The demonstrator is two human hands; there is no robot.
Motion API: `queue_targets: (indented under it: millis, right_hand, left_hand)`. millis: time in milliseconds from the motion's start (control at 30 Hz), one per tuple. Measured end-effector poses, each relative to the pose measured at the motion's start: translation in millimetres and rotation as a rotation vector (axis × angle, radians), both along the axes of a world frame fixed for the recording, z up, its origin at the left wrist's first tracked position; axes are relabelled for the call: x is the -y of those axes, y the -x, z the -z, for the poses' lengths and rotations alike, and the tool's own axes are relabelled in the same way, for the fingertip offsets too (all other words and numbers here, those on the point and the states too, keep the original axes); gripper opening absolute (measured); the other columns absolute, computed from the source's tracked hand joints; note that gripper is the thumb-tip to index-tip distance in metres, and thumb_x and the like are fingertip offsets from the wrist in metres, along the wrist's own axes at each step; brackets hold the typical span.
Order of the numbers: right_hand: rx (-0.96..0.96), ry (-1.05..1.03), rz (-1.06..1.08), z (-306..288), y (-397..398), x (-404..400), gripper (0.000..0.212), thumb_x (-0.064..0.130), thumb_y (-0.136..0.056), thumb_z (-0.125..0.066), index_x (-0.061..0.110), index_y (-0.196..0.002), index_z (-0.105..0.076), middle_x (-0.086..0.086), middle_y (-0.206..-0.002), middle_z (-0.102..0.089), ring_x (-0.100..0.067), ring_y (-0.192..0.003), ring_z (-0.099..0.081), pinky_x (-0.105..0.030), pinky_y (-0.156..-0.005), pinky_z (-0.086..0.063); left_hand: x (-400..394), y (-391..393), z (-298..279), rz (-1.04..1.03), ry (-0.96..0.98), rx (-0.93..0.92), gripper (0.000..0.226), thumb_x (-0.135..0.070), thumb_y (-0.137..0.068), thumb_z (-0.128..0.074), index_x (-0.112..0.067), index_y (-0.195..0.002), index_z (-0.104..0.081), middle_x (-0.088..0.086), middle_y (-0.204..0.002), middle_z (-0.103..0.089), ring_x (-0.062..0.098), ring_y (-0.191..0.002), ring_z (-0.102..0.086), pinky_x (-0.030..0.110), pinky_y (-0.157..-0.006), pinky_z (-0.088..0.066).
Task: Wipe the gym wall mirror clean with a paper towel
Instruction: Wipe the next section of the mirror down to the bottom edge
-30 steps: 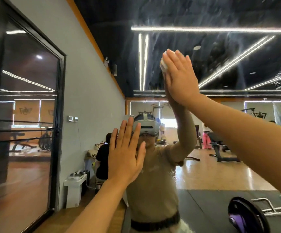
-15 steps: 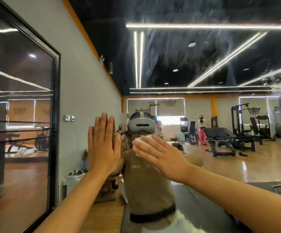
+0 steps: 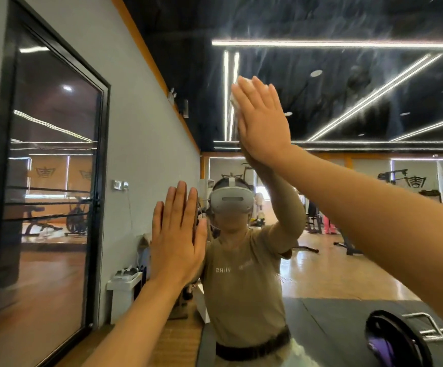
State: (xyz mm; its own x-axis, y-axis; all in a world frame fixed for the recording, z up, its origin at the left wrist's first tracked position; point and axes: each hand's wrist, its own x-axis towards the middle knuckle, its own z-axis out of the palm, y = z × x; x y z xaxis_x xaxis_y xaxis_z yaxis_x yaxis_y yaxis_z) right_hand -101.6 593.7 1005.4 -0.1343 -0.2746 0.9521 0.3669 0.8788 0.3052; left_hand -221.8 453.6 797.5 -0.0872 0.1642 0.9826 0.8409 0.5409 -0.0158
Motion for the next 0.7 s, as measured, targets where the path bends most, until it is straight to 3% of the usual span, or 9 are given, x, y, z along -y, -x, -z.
queue_targets:
  millis: [133, 300, 400, 567, 700]
  right_hand:
    - [0.068, -0.11, -0.12, 60.2, 14.7, 11.1, 0.046, 0.011, -0.101, -0.045, 0.004, -0.146, -0.045, -0.016, -0.149, -0.046, -0.035, -0.142, -0.037, -0.052, -0.12, -0.025]
    - [0.364, -0.319, -0.099, 171.5, 2.3, -2.2, 0.06, 0.014, -0.096, -0.048, 0.012, -0.154, -0.033, -0.01, -0.161, -0.03, -0.029, -0.152, -0.02, -0.048, -0.124, -0.015]
    - [0.487, -0.489, 0.002, 202.5, -10.1, -14.7, 0.06, 0.02, -0.099, -0.044, 0.015, -0.156, -0.029, -0.005, -0.163, -0.027, -0.026, -0.152, -0.02, -0.046, -0.124, -0.018]
    - [0.626, -0.617, 0.037, 168.6, -21.8, -25.0, 0.057, 0.017, -0.098, -0.04, 0.016, -0.155, -0.032, -0.007, -0.162, -0.028, -0.027, -0.151, -0.021, -0.044, -0.124, -0.015]
    - [0.354, -0.333, -0.013, 83.4, -34.4, -27.7, 0.052, 0.005, -0.096, -0.045, 0.006, -0.148, -0.043, -0.016, -0.153, -0.042, -0.032, -0.142, -0.034, -0.033, -0.125, -0.012]
  left_hand:
    - [2.2, -0.1, 0.2, 0.034, -0.015, -0.009, 0.06, -0.036, -0.105, -0.026, -0.014, -0.16, -0.018, 0.006, -0.168, -0.009, 0.019, -0.155, -0.003, 0.039, -0.125, 0.001]
    - [5.2, 3.0, 0.6, 0.06, -0.004, -0.033, 0.056, -0.034, -0.107, -0.022, -0.014, -0.159, -0.018, 0.004, -0.168, -0.008, 0.018, -0.155, -0.003, 0.038, -0.125, 0.0]
    - [4.6, 4.7, 1.1, 0.033, 0.006, -0.044, 0.058, -0.037, -0.108, -0.014, -0.012, -0.16, -0.017, 0.006, -0.168, -0.007, 0.021, -0.155, -0.004, 0.041, -0.125, -0.002]
    - [2.3, 7.9, 2.5, -0.012, 0.01, -0.06, 0.057, -0.035, -0.107, -0.017, -0.013, -0.16, -0.014, 0.006, -0.169, -0.005, 0.023, -0.155, -0.005, 0.043, -0.125, -0.003]
    - [2.3, 8.7, 2.6, -0.032, -0.003, -0.083, 0.058, -0.031, -0.105, -0.023, -0.011, -0.16, -0.017, 0.008, -0.168, -0.008, 0.024, -0.155, -0.007, 0.043, -0.125, -0.003]
